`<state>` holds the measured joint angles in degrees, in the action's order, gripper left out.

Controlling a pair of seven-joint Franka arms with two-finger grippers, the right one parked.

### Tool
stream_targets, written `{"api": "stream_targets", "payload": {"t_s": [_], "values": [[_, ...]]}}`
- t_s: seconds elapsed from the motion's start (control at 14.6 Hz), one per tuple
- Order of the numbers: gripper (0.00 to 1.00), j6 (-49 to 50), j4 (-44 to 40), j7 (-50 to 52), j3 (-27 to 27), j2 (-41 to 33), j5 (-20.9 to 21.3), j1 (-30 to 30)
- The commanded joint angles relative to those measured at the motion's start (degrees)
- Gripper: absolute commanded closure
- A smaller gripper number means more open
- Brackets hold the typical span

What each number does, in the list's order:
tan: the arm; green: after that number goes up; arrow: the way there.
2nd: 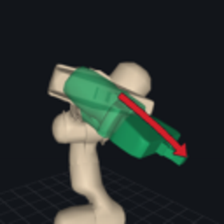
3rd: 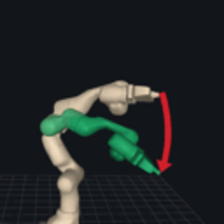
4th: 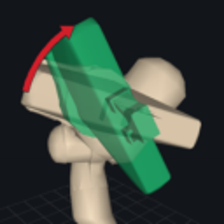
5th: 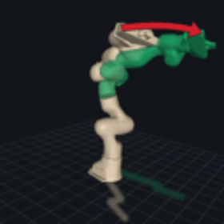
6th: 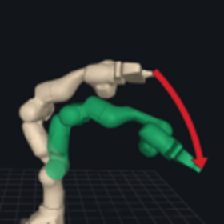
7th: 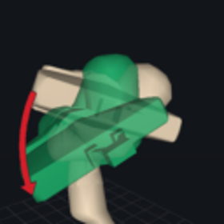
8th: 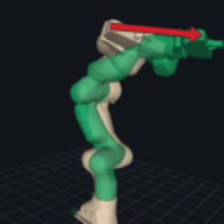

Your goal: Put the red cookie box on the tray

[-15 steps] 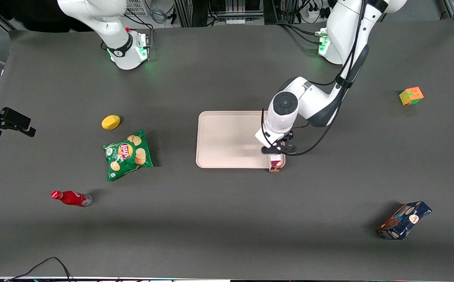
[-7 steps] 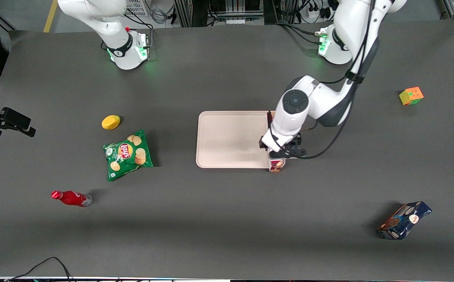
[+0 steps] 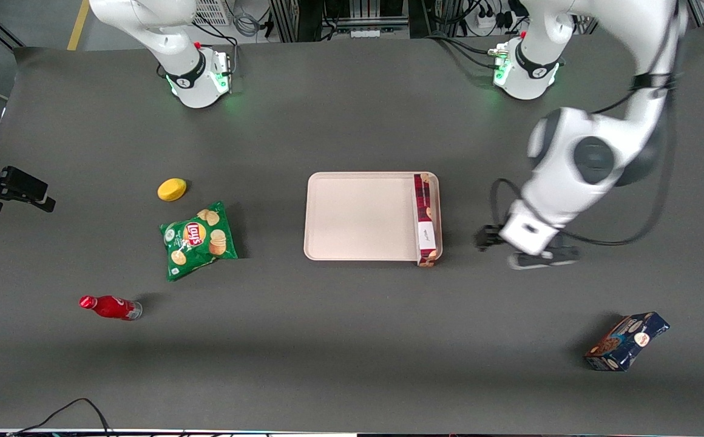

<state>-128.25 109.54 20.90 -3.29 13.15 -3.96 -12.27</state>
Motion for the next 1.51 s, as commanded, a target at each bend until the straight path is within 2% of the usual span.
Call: {"api": "stream_targets", "payload": {"t_s": [0.0, 0.21, 0.41, 0.69, 0.89, 1.17, 1.44], "values": [[0.00, 8.2, -3.5, -12.8, 7.1, -4.8, -2.6, 1.9], [0.00, 15.0, -6.4, -17.0, 11.4, -8.6, -2.0, 3.1], [0.00, 21.2, -7.1, -17.1, 12.3, -13.0, -0.9, 4.9], [0.00, 28.4, -7.1, -17.1, 11.1, -20.3, 5.8, 4.8], [0.00, 32.9, -7.1, -17.1, 10.4, -23.5, 6.0, 4.8], [0.00, 34.3, -7.1, -21.7, 9.6, -24.5, 6.2, 5.1], [0.00, 36.1, -7.1, -21.9, 9.6, -25.5, 6.1, 5.1]]}}
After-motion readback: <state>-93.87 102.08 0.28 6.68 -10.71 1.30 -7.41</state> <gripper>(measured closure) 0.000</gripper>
